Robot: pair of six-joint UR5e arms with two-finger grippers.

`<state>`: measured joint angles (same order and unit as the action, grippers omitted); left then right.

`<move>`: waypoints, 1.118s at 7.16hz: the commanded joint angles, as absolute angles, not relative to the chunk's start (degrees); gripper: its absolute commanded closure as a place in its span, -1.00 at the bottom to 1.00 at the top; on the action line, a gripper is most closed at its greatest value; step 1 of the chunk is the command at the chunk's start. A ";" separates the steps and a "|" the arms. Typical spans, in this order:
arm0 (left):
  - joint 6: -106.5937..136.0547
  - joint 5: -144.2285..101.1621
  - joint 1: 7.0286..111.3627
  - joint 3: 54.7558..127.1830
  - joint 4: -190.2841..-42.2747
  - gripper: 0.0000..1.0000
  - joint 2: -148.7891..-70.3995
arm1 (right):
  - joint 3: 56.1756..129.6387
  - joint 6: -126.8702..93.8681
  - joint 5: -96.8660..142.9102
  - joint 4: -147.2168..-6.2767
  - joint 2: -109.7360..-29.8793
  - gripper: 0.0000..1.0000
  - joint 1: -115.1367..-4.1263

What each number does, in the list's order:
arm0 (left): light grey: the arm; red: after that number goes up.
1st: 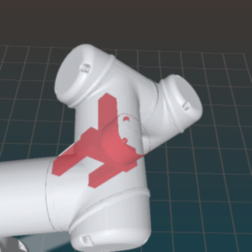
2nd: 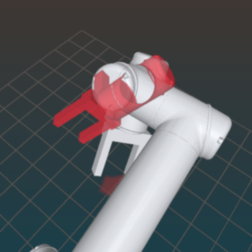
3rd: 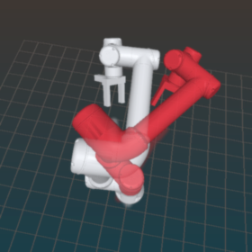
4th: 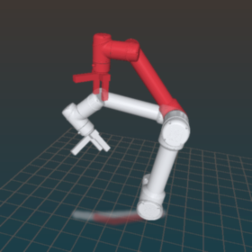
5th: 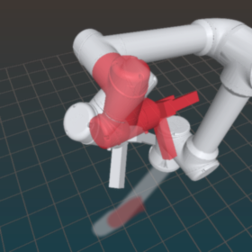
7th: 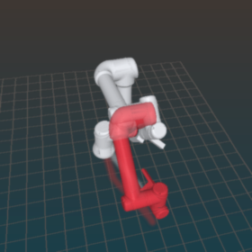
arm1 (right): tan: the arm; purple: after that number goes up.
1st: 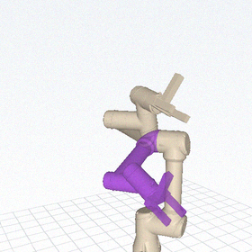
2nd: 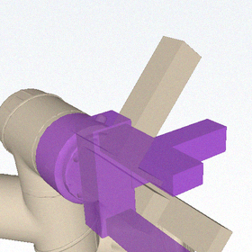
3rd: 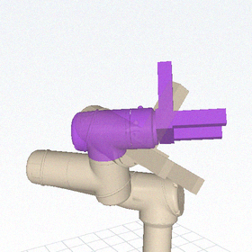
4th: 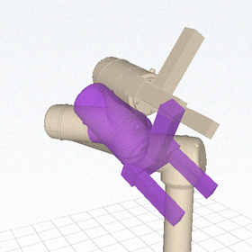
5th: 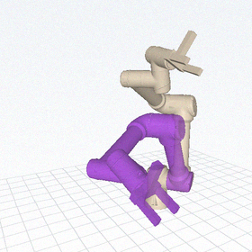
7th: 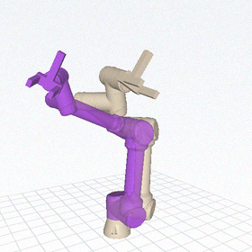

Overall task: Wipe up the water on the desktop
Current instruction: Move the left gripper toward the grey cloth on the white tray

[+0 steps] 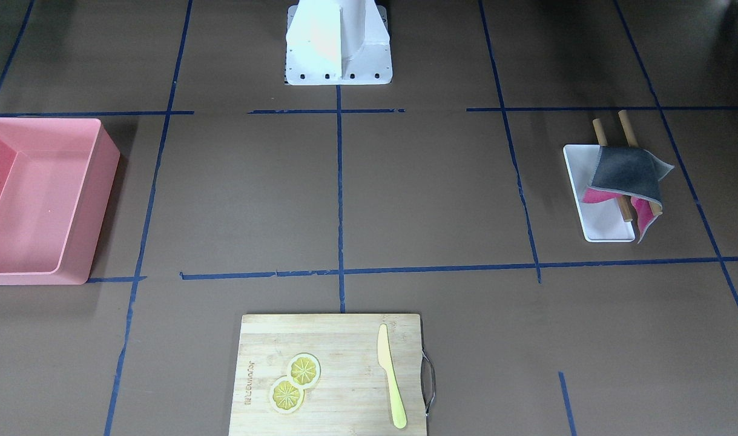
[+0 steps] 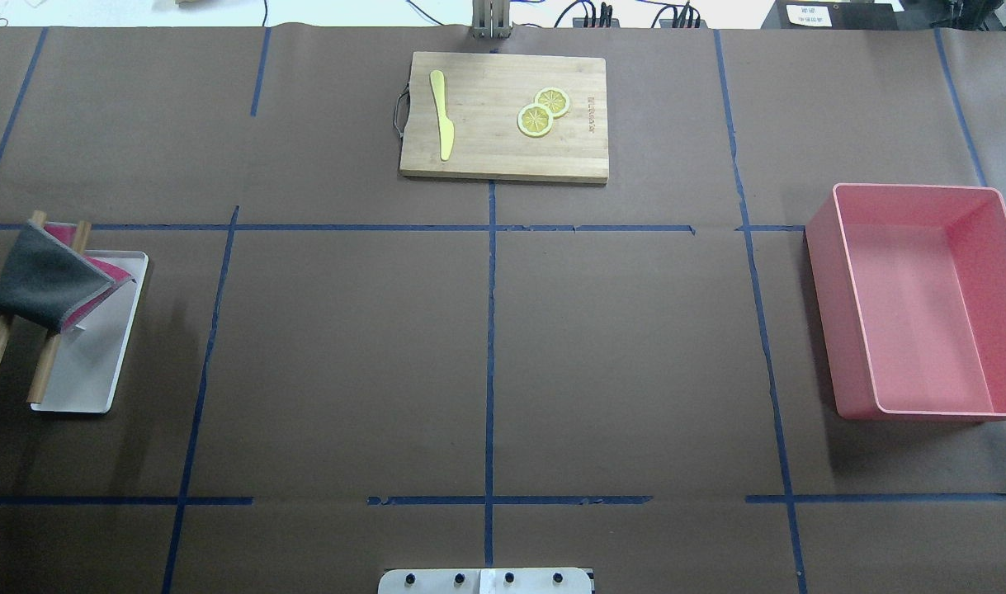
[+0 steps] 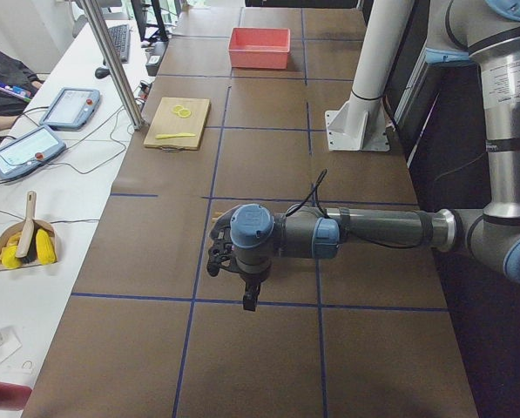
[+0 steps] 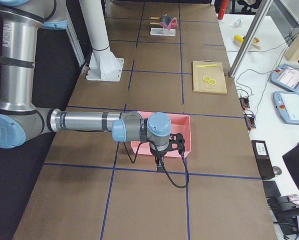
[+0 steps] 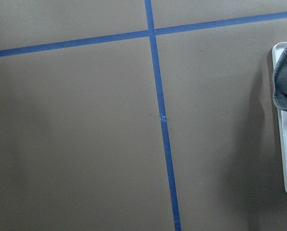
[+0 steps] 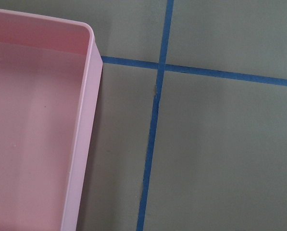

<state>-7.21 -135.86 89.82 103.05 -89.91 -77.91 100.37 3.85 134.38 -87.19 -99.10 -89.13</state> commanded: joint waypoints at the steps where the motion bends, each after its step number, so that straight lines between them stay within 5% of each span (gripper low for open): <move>1: -7.38 -135.53 89.65 103.01 -89.91 -1.00 -78.39 | 100.46 3.95 134.73 -87.19 -99.31 -1.00 -89.12; 8: -7.65 -136.14 89.39 100.46 -93.95 -1.00 -84.81 | 100.90 3.87 135.87 -87.10 -98.61 -1.00 -88.33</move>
